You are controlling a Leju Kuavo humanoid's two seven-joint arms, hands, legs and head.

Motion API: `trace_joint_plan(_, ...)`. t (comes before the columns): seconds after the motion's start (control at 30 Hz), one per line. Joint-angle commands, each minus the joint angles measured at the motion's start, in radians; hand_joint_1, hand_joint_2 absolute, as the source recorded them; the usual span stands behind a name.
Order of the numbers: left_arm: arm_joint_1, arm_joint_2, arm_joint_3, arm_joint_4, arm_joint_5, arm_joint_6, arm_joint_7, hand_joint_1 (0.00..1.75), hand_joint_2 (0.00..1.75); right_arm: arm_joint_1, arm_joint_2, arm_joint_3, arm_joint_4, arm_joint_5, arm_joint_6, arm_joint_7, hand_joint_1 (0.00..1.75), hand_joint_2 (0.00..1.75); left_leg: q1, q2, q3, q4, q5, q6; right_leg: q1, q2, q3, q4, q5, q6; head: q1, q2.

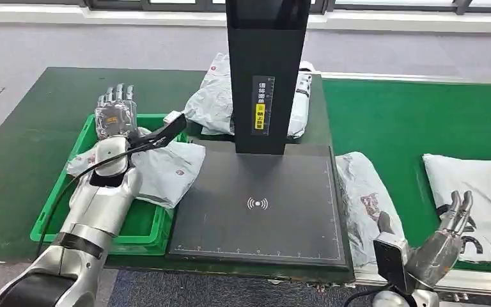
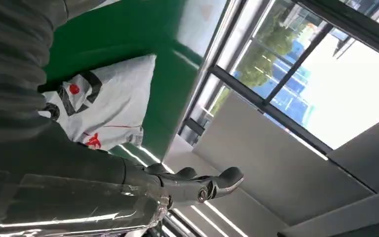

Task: Moved the parcel from conveyor to table for the left to box.

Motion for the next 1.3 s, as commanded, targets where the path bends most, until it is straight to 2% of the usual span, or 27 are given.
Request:
trace_joint_plan(0.03,-0.049,0.102,-0.18,0.035,-0.072,-0.067,0.128,0.0,1.75,-0.053,0.039,-0.084,0.053,-0.007,-0.005,0.008,0.0,1.75,0.001,0.002,0.002,-0.001,0.0,0.002,0.002,0.0,0.001,-0.001,0.0,-0.003,0.0,0.0)
trace_joint_plan(0.1,-0.024,0.112,-0.188,-0.03,-0.072,-0.097,0.127,0.0,1.75,-0.051,0.039,-0.09,0.05,-0.007,-0.007,0.01,0.0,1.75,0.0,0.002,0.002,-0.001,0.0,0.002,0.001,0.0,0.002,-0.001,0.0,-0.003,0.0,0.0)
trace_joint_plan(0.23,-0.011,0.094,-0.176,-0.078,-0.072,-0.15,0.034,0.0,1.75,-0.034,0.039,-0.103,0.037,-0.02,-0.015,0.008,0.0,1.75,0.001,0.002,0.002,-0.001,-0.001,0.003,0.002,0.0,0.003,-0.002,0.0,-0.004,0.0,0.0)
trace_joint_plan(0.33,-0.012,0.089,-0.152,-0.076,-0.072,-0.141,-0.014,0.0,1.75,-0.026,0.039,-0.115,0.035,-0.031,-0.018,0.005,0.0,1.75,0.0,0.0,0.003,-0.002,0.0,0.003,0.001,-0.002,0.004,-0.002,0.0,-0.004,0.0,0.0)
trace_joint_plan(0.4,-0.012,0.097,-0.155,-0.081,-0.072,-0.138,-0.005,0.0,1.75,-0.024,0.039,-0.12,0.037,-0.035,-0.018,0.002,0.0,1.75,0.0,0.001,0.003,-0.002,0.0,0.003,0.001,-0.002,0.003,-0.002,0.0,-0.004,0.0,0.0)
trace_joint_plan(0.53,0.008,0.098,-0.089,-0.125,-0.072,-0.135,-0.114,0.0,1.75,-0.014,0.039,-0.14,0.034,-0.061,-0.019,-0.015,0.0,1.75,0.0,0.001,0.002,-0.002,0.0,0.002,0.001,-0.001,0.002,-0.001,0.0,-0.003,0.0,0.0)
trace_joint_plan(0.67,0.009,0.1,-0.086,-0.126,-0.072,-0.135,-0.118,0.0,1.75,-0.013,0.039,-0.142,0.033,-0.062,-0.017,-0.016,0.0,1.75,0.0,0.002,0.003,-0.002,0.0,0.002,0.001,-0.001,0.003,-0.002,0.0,-0.004,0.0,0.0)
trace_joint_plan(0.73,0.014,0.091,-0.059,-0.121,-0.072,-0.134,-0.184,0.0,1.75,-0.013,0.039,-0.141,0.032,-0.068,-0.02,-0.017,0.0,1.75,0.0,0.002,0.003,-0.002,0.0,0.003,0.001,-0.001,0.003,-0.002,0.0,-0.004,0.0,0.0)
trace_joint_plan(0.87,0.015,0.093,-0.057,-0.119,-0.072,-0.132,-0.188,0.0,1.75,-0.012,0.039,-0.142,0.032,-0.069,-0.019,-0.018,0.0,1.75,0.0,0.0,0.001,-0.001,0.0,0.002,0.0,-0.001,0.001,-0.001,0.0,-0.002,0.0,0.0)
trace_joint_plan(0.93,0.033,0.085,-0.015,-0.126,-0.072,-0.124,-0.272,0.0,1.75,-0.009,0.039,-0.146,0.029,-0.077,-0.021,-0.02,0.0,1.75,0.0,0.001,0.003,-0.002,0.0,0.003,0.001,-0.001,0.003,-0.002,0.0,-0.004,0.0,0.0)
trace_joint_plan(1.13,0.056,0.168,0.058,-0.09,0.03,-0.138,-0.513,0.0,1.75,-0.013,0.039,-0.185,0.039,-0.098,0.007,-0.048,0.0,1.75,0.0,0.004,0.005,-0.003,-0.001,0.002,0.002,0.002,0.004,-0.003,0.0,-0.005,0.0,0.0)
trace_joint_plan(1.3,0.092,0.216,0.104,-0.07,0.082,-0.166,-0.595,0.0,1.75,-0.028,0.039,-0.205,0.049,-0.108,0.022,-0.065,0.0,1.75,0.0,0.008,0.008,-0.006,-0.001,0.002,0.002,0.005,0.005,-0.004,0.001,-0.007,0.0,0.0)
